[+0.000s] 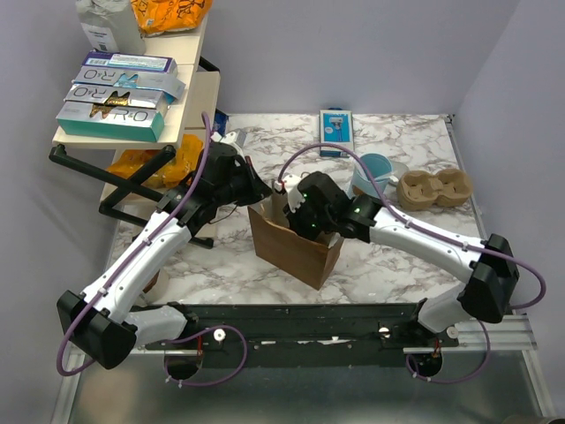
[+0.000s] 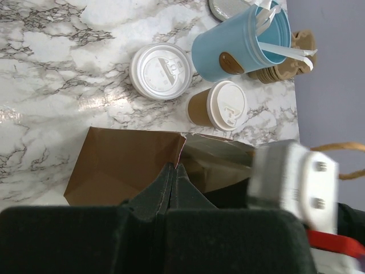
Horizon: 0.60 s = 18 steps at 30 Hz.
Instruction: Pack the takeout coffee
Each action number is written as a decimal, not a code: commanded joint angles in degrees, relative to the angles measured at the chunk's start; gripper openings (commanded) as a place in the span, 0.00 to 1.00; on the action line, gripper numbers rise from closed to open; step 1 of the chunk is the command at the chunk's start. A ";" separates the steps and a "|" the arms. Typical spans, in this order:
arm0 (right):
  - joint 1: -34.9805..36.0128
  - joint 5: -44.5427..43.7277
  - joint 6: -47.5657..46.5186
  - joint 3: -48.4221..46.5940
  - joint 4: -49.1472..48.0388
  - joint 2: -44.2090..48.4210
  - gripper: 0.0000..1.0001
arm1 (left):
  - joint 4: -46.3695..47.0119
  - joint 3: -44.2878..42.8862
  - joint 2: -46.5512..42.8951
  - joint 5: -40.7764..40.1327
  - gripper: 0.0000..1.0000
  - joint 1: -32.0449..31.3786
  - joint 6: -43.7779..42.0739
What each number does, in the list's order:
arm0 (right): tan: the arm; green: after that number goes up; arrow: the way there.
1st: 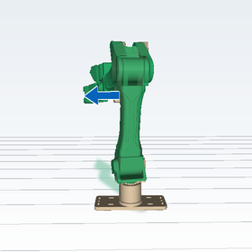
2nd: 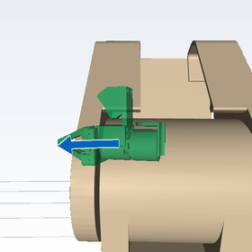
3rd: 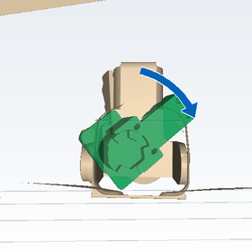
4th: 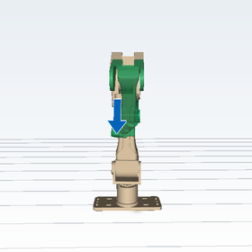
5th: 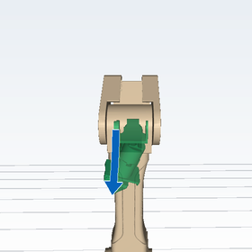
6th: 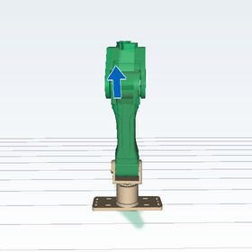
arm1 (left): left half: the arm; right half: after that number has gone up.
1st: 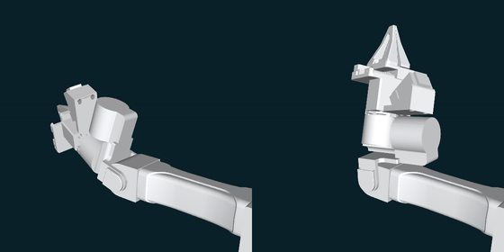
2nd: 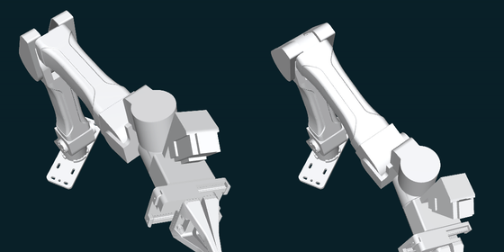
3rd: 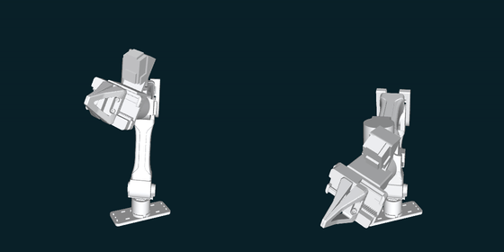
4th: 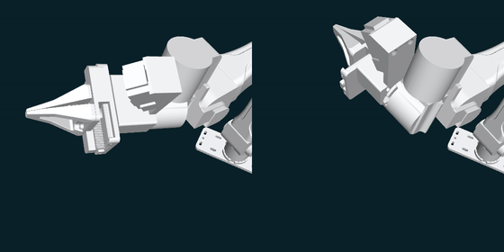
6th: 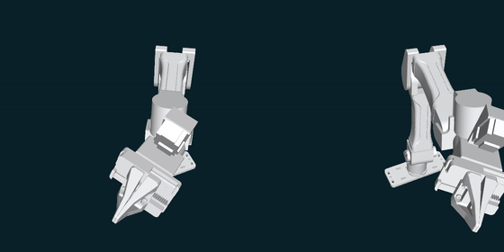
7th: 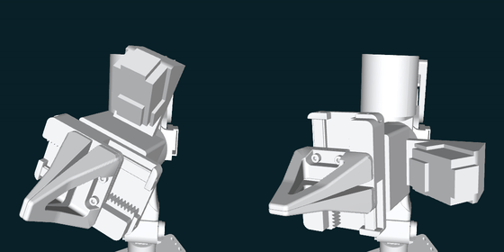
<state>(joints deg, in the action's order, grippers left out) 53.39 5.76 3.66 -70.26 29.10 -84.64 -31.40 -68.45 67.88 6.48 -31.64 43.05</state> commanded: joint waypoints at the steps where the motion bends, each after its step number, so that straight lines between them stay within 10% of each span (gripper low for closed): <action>1: 1.28 -0.92 0.91 2.06 6.84 -4.82 0.01 | -1.30 0.77 -0.82 -0.68 0.00 -0.27 -0.07; 18: 2.07 -4.17 0.12 0.04 7.37 -11.52 0.01 | -0.95 -0.02 0.50 0.55 0.00 -0.36 0.02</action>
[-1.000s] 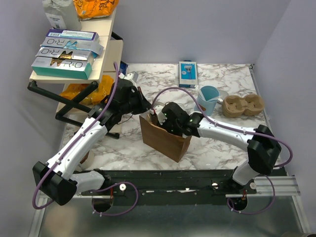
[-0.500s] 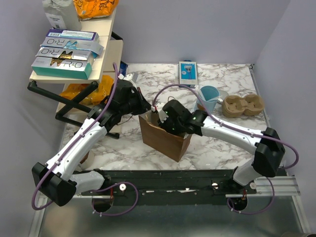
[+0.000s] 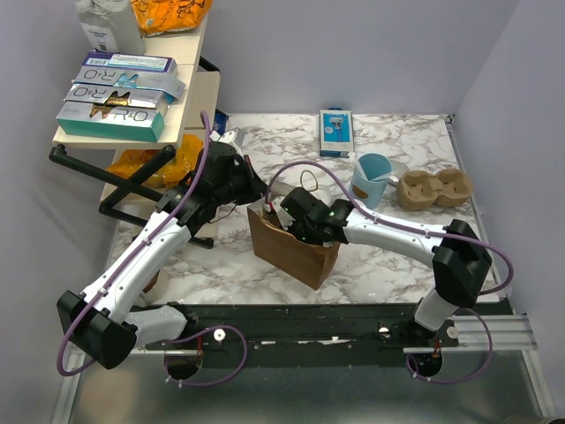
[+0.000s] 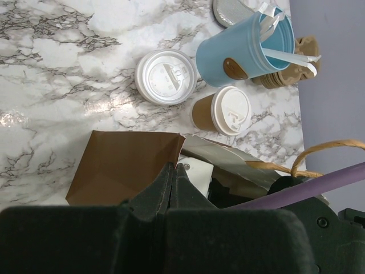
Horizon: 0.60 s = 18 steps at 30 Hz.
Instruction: Pack the takeout coffee
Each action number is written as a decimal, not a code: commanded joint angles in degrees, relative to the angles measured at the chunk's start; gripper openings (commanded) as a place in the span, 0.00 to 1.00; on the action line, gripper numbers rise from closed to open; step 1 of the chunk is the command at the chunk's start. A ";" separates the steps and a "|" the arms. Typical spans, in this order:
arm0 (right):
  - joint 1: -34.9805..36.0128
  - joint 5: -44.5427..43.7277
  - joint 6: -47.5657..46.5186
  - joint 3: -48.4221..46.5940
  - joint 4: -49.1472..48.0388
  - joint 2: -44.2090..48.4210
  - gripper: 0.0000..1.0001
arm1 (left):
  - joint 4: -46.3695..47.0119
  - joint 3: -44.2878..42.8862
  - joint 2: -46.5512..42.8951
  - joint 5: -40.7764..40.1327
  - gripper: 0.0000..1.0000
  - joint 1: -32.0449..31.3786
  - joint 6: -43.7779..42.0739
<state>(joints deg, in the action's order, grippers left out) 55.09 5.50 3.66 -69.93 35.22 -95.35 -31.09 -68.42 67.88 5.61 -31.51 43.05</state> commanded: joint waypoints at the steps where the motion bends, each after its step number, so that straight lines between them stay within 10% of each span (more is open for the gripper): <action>1: 0.37 -4.26 -0.06 -0.90 1.77 0.07 0.01 | -1.08 -0.04 0.59 1.69 0.00 -0.49 0.02; 9: 0.37 -11.56 5.64 -8.99 0.64 11.49 0.18 | -0.55 0.31 -1.16 1.95 0.00 -0.49 -3.14; 18: 0.37 -5.94 5.13 -13.21 -6.83 25.12 0.75 | 1.47 1.62 -6.17 1.51 0.00 -0.57 -5.52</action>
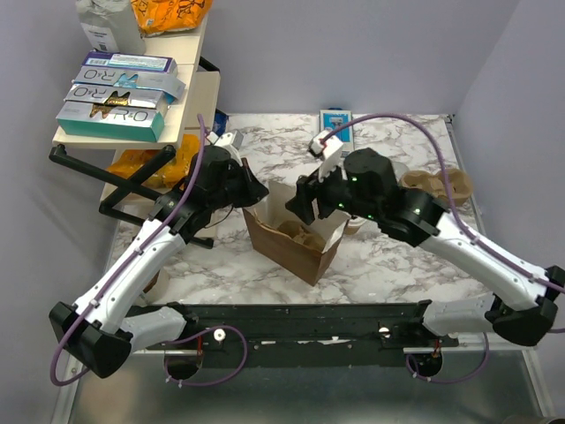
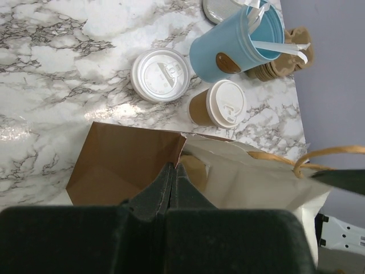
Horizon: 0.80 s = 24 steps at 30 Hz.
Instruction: Pack the takeout coffee
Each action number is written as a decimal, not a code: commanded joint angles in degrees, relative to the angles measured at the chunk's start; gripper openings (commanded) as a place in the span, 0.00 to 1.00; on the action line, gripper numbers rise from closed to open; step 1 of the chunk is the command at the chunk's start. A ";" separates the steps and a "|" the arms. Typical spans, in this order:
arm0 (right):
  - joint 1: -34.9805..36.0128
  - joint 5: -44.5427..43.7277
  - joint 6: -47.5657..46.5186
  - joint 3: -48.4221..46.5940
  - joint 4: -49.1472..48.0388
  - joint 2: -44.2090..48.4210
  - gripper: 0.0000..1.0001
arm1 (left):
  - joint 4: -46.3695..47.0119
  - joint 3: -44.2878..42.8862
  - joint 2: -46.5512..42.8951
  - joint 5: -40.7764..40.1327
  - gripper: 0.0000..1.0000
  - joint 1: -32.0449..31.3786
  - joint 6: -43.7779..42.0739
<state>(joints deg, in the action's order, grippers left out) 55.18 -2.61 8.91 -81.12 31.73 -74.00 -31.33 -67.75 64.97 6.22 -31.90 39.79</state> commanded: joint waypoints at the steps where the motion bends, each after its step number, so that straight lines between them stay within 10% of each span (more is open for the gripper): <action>1: 0.28 1.91 -0.55 -2.11 -3.08 4.73 0.79 | 2.32 1.04 -3.71 0.99 0.00 -0.18 -2.61; 7: 0.37 -5.91 -7.40 1.40 0.61 10.97 0.92 | 4.61 2.09 -6.70 0.99 0.00 -0.18 -5.60; 18: 0.37 -1.15 -13.31 4.74 6.33 3.34 0.86 | 4.61 0.51 -6.53 1.25 0.00 -0.18 -7.10; 24: 0.28 -2.59 -16.54 2.10 8.98 -1.33 0.21 | 5.23 -0.54 -5.73 -0.76 0.00 -0.18 -7.97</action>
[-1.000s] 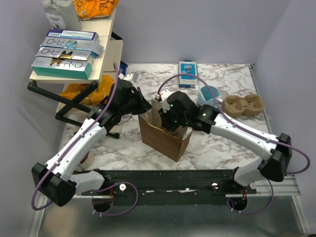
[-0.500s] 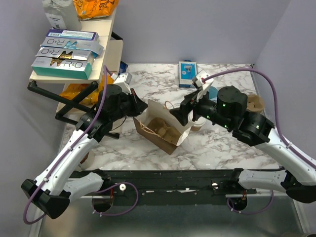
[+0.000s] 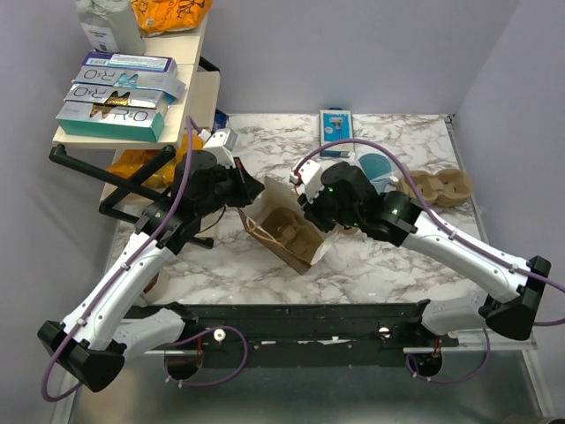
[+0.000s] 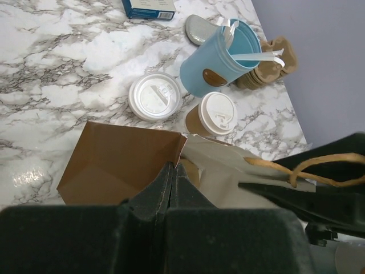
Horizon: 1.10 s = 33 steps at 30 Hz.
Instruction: Pack the takeout coffee
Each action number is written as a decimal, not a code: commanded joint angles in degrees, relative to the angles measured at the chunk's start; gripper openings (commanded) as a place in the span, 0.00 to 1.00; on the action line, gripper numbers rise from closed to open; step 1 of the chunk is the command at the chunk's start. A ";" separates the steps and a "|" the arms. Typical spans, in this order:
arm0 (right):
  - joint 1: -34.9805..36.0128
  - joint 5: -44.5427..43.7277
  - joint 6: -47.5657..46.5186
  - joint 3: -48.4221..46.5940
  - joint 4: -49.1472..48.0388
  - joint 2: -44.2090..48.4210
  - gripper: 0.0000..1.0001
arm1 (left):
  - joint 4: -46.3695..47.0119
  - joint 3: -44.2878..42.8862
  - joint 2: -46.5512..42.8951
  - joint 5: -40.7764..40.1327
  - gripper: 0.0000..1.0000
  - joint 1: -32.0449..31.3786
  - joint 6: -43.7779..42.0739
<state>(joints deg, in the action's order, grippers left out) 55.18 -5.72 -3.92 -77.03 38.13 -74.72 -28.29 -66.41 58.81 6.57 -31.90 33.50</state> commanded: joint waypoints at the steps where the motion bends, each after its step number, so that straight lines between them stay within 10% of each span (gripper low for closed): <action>1: 0.54 0.62 -4.68 -1.28 -1.09 -0.26 0.12 | 3.15 -2.05 0.43 -2.16 0.00 -0.18 -1.85; 22: 6.96 3.08 -26.92 22.97 -47.77 10.64 0.01 | 16.85 20.17 -24.87 -1.14 0.00 -0.18 -9.41; 33: 12.67 -6.85 -32.55 27.11 -54.83 9.50 0.01 | 18.36 22.73 -25.66 5.38 0.00 -0.36 -9.06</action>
<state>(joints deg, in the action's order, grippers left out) 66.81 -10.81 -33.61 -49.74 -6.85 -65.73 -10.17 -45.45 33.43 10.17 -32.29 25.91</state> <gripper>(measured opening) 0.025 0.008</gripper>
